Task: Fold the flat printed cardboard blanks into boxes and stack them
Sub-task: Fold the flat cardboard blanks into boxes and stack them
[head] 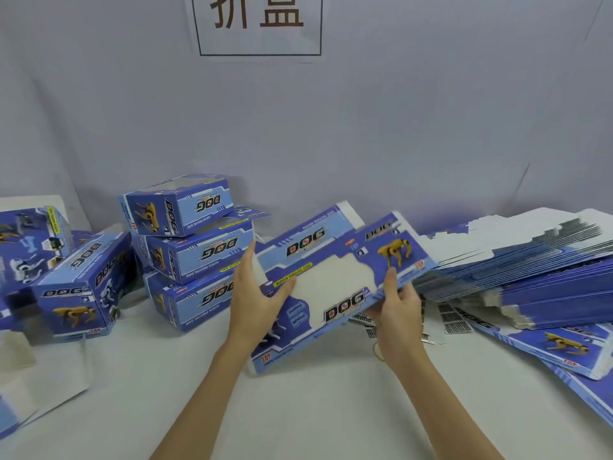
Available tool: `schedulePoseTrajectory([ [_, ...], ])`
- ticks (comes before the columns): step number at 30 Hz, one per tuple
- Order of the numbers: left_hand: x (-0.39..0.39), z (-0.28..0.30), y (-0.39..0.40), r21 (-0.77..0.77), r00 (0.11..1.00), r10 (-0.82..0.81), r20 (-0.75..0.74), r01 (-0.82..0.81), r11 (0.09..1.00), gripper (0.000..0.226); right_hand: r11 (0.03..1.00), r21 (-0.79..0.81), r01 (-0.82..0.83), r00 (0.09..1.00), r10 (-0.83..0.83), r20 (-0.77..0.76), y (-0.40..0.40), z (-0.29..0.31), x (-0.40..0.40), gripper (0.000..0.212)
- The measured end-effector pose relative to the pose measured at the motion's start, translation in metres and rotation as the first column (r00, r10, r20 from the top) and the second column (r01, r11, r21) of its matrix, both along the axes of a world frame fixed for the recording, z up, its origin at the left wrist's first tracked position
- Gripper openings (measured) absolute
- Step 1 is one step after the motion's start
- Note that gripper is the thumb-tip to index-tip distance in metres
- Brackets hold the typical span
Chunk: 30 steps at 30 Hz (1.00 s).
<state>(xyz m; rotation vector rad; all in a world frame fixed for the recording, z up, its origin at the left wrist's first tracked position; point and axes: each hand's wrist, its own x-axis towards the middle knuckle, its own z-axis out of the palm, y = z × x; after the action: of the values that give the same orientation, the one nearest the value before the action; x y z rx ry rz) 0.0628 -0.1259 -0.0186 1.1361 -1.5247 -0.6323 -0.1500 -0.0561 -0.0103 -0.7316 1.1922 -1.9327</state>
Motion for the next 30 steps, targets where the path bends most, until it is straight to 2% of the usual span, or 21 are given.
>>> schedulePoseTrajectory([
  [1, 0.000, -0.001, -0.001, 0.012, 0.998, -0.024, -0.057, 0.025, 1.000, 0.086, 0.998, 0.037, -0.041, 0.998, 0.040, 0.047, 0.000, -0.008, -0.002, 0.022],
  [4, 0.004, -0.002, -0.008, 0.066, 0.989, 0.056, -0.139, -0.047, 0.997, 0.085, 0.978, 0.061, -0.202, 0.967, 0.189, 0.172, 0.000, -0.022, -0.006, 0.022],
  [7, 0.010, -0.004, -0.016, 0.206, 0.963, 0.108, -0.245, -0.057, 0.977, 0.070, 0.905, 0.125, -0.407, 0.913, 0.399, 0.079, 0.003, -0.028, -0.006, 0.031],
  [9, 0.015, -0.005, -0.019, 0.271, 0.959, 0.091, -0.267, -0.016, 0.963, 0.055, 0.901, 0.161, -0.404, 0.912, 0.411, -0.009, 0.002, -0.031, -0.004, 0.033],
  [11, 0.019, -0.006, -0.020, 0.323, 0.932, 0.055, -0.358, 0.069, 0.944, 0.042, 0.942, 0.131, -0.310, 0.943, 0.322, -0.086, 0.001, -0.028, -0.002, 0.031],
  [13, 0.019, -0.006, -0.020, 0.306, 0.912, 0.047, -0.407, 0.088, 0.948, 0.031, 0.981, 0.046, -0.189, 0.963, 0.195, -0.187, 0.003, -0.020, -0.003, 0.028],
  [15, 0.016, -0.003, -0.017, 0.225, 0.948, 0.062, -0.313, 0.010, 0.974, 0.028, 0.990, -0.092, -0.105, 0.944, 0.070, -0.323, 0.007, -0.012, -0.002, 0.018],
  [17, 0.010, -0.001, -0.012, 0.030, 0.994, 0.103, -0.029, -0.103, 0.994, 0.052, 0.980, -0.196, -0.042, 0.896, -0.050, -0.441, 0.012, -0.003, 0.003, 0.010],
  [18, 0.006, -0.001, -0.009, -0.081, 0.993, 0.086, 0.082, -0.080, 0.994, 0.068, 0.975, -0.223, -0.012, 0.882, -0.095, -0.462, 0.014, 0.000, 0.006, 0.011],
  [19, 0.003, 0.002, -0.005, -0.142, 0.988, 0.017, 0.155, 0.005, 0.990, 0.081, 0.971, -0.239, 0.009, 0.877, -0.122, -0.464, 0.017, 0.004, 0.011, 0.014],
  [21, -0.005, 0.007, 0.005, -0.126, 0.947, -0.230, 0.224, 0.262, 0.957, 0.099, 0.961, -0.276, -0.008, 0.871, -0.129, -0.475, 0.023, 0.011, 0.022, 0.015],
  [22, -0.011, 0.006, 0.010, -0.085, 0.909, -0.341, 0.242, 0.370, 0.925, 0.108, 0.955, -0.291, -0.065, 0.878, -0.084, -0.472, 0.027, 0.012, 0.028, 0.016],
  [24, -0.022, 0.003, 0.020, -0.044, 0.848, -0.458, 0.267, 0.485, 0.873, 0.121, 0.935, -0.267, -0.235, 0.907, 0.113, -0.405, 0.032, 0.015, 0.035, 0.028],
  [26, -0.034, 0.000, 0.027, -0.050, 0.824, -0.528, 0.207, 0.548, 0.835, 0.114, 0.894, -0.188, -0.406, 0.878, 0.323, -0.354, 0.034, 0.015, 0.038, 0.047],
  [27, -0.037, 0.001, 0.028, -0.059, 0.827, -0.549, 0.122, 0.558, 0.828, 0.099, 0.874, -0.145, -0.464, 0.841, 0.383, -0.382, 0.034, 0.014, 0.039, 0.055],
  [28, -0.038, 0.004, 0.028, -0.055, 0.834, -0.552, 0.001, 0.551, 0.833, 0.079, 0.871, -0.113, -0.478, 0.813, 0.389, -0.433, 0.034, 0.013, 0.038, 0.055],
  [30, -0.031, 0.013, 0.026, -0.007, 0.822, -0.487, -0.294, 0.508, 0.861, 0.040, 0.932, -0.090, -0.352, 0.791, 0.245, -0.561, 0.032, 0.010, 0.036, 0.044],
])
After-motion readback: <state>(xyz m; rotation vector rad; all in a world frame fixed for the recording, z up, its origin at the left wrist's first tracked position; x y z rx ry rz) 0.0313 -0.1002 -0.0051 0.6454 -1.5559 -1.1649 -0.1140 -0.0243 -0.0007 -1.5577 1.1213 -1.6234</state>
